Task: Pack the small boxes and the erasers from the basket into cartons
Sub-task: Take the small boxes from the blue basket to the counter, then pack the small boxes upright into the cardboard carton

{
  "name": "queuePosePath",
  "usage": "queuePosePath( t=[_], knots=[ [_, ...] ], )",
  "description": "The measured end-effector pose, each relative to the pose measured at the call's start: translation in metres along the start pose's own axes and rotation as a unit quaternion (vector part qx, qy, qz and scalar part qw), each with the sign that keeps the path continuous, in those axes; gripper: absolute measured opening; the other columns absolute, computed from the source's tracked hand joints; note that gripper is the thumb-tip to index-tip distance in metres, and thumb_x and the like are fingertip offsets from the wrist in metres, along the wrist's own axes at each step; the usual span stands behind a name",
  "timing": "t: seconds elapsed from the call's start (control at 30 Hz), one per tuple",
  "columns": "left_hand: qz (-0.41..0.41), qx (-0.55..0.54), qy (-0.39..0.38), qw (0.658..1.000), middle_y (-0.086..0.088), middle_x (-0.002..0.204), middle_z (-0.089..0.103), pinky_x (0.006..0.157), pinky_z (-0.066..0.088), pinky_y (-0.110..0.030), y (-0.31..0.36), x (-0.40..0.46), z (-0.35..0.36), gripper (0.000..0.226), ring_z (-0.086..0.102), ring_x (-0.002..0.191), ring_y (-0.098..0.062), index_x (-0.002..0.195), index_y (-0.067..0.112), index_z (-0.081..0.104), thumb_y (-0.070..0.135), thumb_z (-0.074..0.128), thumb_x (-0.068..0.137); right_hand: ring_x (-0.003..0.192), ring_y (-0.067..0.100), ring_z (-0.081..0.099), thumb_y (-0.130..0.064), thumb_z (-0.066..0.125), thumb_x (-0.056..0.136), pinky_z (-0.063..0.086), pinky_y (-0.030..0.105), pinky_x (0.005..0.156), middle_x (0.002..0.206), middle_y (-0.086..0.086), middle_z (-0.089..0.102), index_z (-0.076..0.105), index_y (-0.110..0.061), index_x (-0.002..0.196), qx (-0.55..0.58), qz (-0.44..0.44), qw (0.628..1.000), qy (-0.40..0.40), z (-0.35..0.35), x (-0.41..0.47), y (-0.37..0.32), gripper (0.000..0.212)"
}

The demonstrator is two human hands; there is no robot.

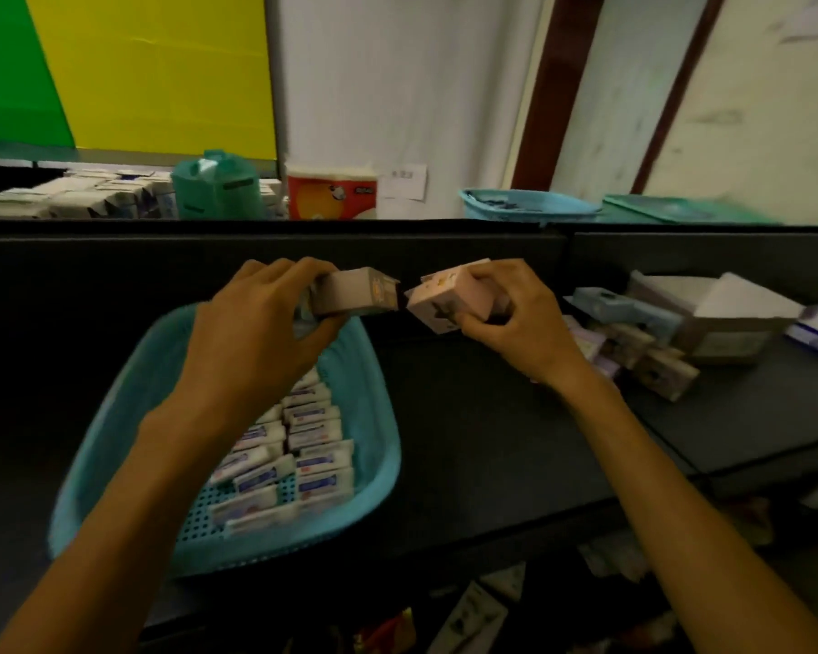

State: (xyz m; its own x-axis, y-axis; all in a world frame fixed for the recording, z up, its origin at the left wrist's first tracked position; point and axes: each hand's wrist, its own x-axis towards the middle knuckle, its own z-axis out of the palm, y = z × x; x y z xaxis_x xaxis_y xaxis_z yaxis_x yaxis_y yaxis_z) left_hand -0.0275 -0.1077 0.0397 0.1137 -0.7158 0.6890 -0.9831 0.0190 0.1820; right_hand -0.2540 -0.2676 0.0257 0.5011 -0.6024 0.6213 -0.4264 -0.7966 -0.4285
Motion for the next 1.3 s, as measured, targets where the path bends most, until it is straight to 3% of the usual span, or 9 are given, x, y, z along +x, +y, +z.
queuePosePath(
  t=[0.17, 0.3, 0.4, 0.5, 0.6, 0.8, 0.97, 1.17, 1.3],
  knots=[
    [0.034, -0.001, -0.025, 0.999, 0.000, 0.107, 0.061, 0.069, 0.043, -0.031, 0.073, 0.022, 0.044, 0.044, 0.052, 0.095, -0.020, 0.121, 0.025, 0.052, 0.035, 0.065, 0.080, 0.112, 0.010, 0.046, -0.020, 0.074, 0.080, 0.037, 0.000, 0.078, 0.126, 0.006, 0.047, 0.055, -0.021, 0.122, -0.025, 0.042, 0.999, 0.008, -0.058, -0.026, 0.066, 0.046],
    [0.015, -0.018, -0.049, 0.999, 0.000, 0.116, 0.058, 0.080, 0.048, -0.037, 0.131, 0.040, 0.092, 0.045, 0.051, 0.106, -0.020, 0.124, 0.028, 0.049, 0.034, 0.064, 0.082, 0.113, 0.012, 0.047, -0.022, 0.073, 0.080, 0.036, 0.008, 0.081, 0.128, 0.006, 0.046, 0.054, -0.023, 0.122, -0.028, 0.057, 0.998, 0.007, -0.104, -0.040, 0.126, 0.047],
    [-0.012, 0.004, -0.068, 0.998, 0.003, 0.117, 0.056, 0.077, 0.046, -0.033, 0.167, 0.046, 0.136, 0.042, 0.049, 0.109, -0.019, 0.122, 0.029, 0.049, 0.035, 0.064, 0.083, 0.116, 0.015, 0.047, -0.022, 0.074, 0.079, 0.038, 0.010, 0.081, 0.130, 0.006, 0.044, 0.052, -0.023, 0.122, -0.023, 0.061, 0.998, 0.008, -0.125, -0.046, 0.168, 0.047],
    [-0.051, 0.027, -0.108, 0.992, 0.005, 0.121, 0.053, 0.075, 0.043, -0.031, 0.188, 0.045, 0.180, 0.042, 0.044, 0.115, -0.017, 0.121, 0.030, 0.048, 0.035, 0.064, 0.082, 0.119, 0.019, 0.046, -0.023, 0.074, 0.078, 0.048, 0.029, 0.092, 0.130, 0.004, 0.040, 0.051, -0.026, 0.119, 0.003, 0.058, 0.998, -0.011, -0.127, -0.048, 0.199, 0.047],
    [-0.078, 0.027, -0.151, 0.985, 0.004, 0.129, 0.047, 0.082, 0.045, -0.034, 0.197, 0.042, 0.212, 0.046, 0.036, 0.123, -0.019, 0.122, 0.029, 0.046, 0.031, 0.066, 0.081, 0.121, 0.021, 0.043, -0.022, 0.073, 0.078, 0.044, 0.043, 0.101, 0.131, 0.004, 0.037, 0.052, -0.022, 0.119, -0.023, 0.029, 0.999, -0.027, -0.118, -0.046, 0.221, 0.045],
    [-0.105, -0.023, -0.281, 0.954, 0.003, 0.147, 0.024, 0.106, 0.035, -0.040, 0.199, 0.042, 0.250, 0.065, 0.017, 0.137, -0.019, 0.135, 0.030, 0.034, 0.024, 0.068, 0.080, 0.133, 0.026, 0.031, -0.016, 0.069, 0.082, 0.036, 0.038, 0.107, 0.143, 0.006, 0.028, 0.047, -0.021, 0.124, -0.091, 0.008, 0.994, -0.055, -0.099, -0.043, 0.249, 0.048],
    [-0.131, -0.064, -0.330, 0.932, 0.005, 0.149, 0.021, 0.112, 0.027, -0.042, 0.197, 0.048, 0.251, 0.075, 0.016, 0.138, -0.018, 0.137, 0.037, 0.030, 0.041, 0.071, 0.075, 0.139, 0.024, 0.022, -0.030, 0.073, 0.079, 0.029, 0.041, 0.113, 0.151, 0.002, 0.020, 0.040, -0.031, 0.136, -0.115, 0.032, 0.982, -0.147, -0.106, -0.043, 0.262, 0.066],
    [-0.100, -0.026, -0.300, 0.948, 0.004, 0.145, 0.032, 0.109, 0.030, -0.041, 0.216, 0.080, 0.224, 0.076, 0.028, 0.133, -0.018, 0.139, 0.031, 0.031, 0.047, 0.069, 0.075, 0.141, 0.016, 0.022, -0.041, 0.072, 0.079, 0.017, 0.035, 0.114, 0.155, -0.004, 0.023, 0.028, -0.033, 0.146, -0.142, 0.025, 0.976, -0.163, -0.133, -0.046, 0.259, 0.081],
    [-0.036, 0.020, -0.260, 0.965, 0.001, 0.149, 0.028, 0.107, 0.029, -0.041, 0.238, 0.098, 0.226, 0.078, 0.025, 0.135, -0.020, 0.144, 0.026, 0.023, 0.052, 0.060, 0.081, 0.133, 0.020, 0.038, -0.039, 0.068, 0.082, 0.027, 0.038, 0.113, 0.143, 0.001, 0.044, 0.039, -0.024, 0.141, -0.184, 0.043, 0.976, -0.112, -0.155, -0.051, 0.259, 0.068]
  ],
)
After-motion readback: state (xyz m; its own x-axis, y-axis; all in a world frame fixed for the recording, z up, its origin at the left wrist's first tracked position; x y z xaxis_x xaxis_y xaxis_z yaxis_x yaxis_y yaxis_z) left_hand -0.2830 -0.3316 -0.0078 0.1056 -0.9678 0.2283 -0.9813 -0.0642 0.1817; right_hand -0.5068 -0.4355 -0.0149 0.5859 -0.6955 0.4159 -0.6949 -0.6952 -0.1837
